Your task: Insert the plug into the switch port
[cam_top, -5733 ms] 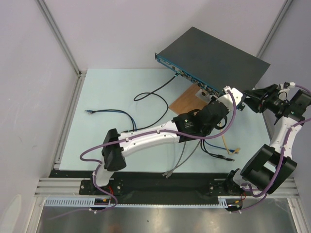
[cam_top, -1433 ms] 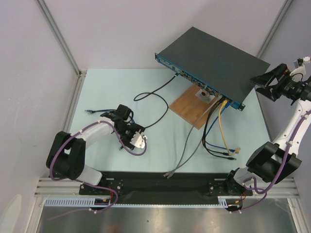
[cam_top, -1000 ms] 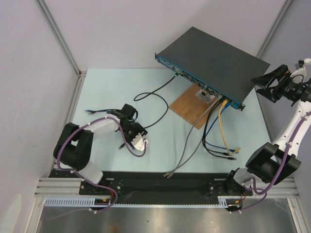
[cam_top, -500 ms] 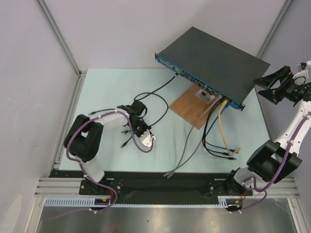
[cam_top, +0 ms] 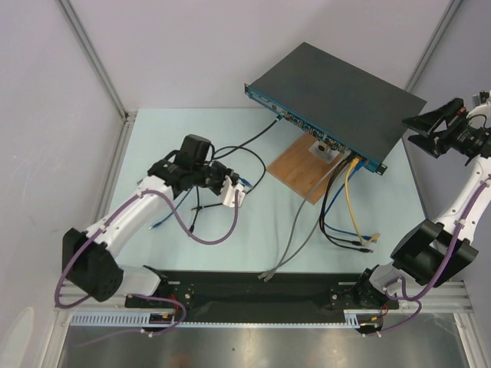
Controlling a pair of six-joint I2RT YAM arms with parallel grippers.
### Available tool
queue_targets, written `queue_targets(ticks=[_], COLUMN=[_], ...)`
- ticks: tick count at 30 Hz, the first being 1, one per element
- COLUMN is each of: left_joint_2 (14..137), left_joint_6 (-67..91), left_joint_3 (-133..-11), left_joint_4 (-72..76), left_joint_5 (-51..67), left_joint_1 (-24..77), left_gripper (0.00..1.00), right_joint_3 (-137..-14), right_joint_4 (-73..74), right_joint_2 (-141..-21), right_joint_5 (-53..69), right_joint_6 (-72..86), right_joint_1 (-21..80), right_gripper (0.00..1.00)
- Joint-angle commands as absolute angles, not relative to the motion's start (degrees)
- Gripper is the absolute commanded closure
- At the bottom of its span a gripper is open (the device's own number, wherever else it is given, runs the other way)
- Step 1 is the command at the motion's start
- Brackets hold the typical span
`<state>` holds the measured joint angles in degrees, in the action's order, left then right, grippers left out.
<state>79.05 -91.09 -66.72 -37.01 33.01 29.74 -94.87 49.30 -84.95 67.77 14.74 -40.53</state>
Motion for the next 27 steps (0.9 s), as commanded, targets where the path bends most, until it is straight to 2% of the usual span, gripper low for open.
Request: queue_targets(ticks=[1, 8, 13, 16, 20, 23, 27], left_joint_2=[73.6, 66.5, 65.8, 66.7, 69.8, 75.0, 85.0], left_joint_6=[-82.5, -66.1, -54.2, -47.1, -35.4, -29.4, -23.5], left_joint_3=[-67.8, -67.8, -72.8, -77.9, -85.5, -95.2, -107.6], left_joint_4=[-33.0, -20.2, -18.0, -18.5, -22.4, -30.5, -41.1], left_joint_5=[37.4, 37.1, 36.7, 33.3, 20.2, 15.8, 8.6], left_joint_1=[30.1, 30.1, 32.5, 36.5, 44.9, 48.7, 51.9], left_gripper=[1.00, 1.00, 1.00, 1.00, 1.00, 1.00, 1.00], right_joint_3=[-97.1, -95.8, -94.0, -93.2, -92.4, -91.3, -89.9], right_joint_4=[44.6, 36.9, 27.5, 22.3, 16.1, 13.4, 13.8], right_joint_2=[-83.6, -82.3, -80.2, -78.1, -74.5, -71.9, -67.2], right_joint_5=[71.3, 73.5, 75.1, 76.5, 78.7, 78.8, 77.2], right_joint_6=[17.8, 23.1, 29.6, 32.9, 37.0, 39.4, 40.3], right_joint_1=[-40.9, -40.7, -39.6, -37.9, -35.2, -32.4, -24.6], right_gripper=[0.00, 0.00, 0.00, 0.00, 0.01, 0.06, 0.22])
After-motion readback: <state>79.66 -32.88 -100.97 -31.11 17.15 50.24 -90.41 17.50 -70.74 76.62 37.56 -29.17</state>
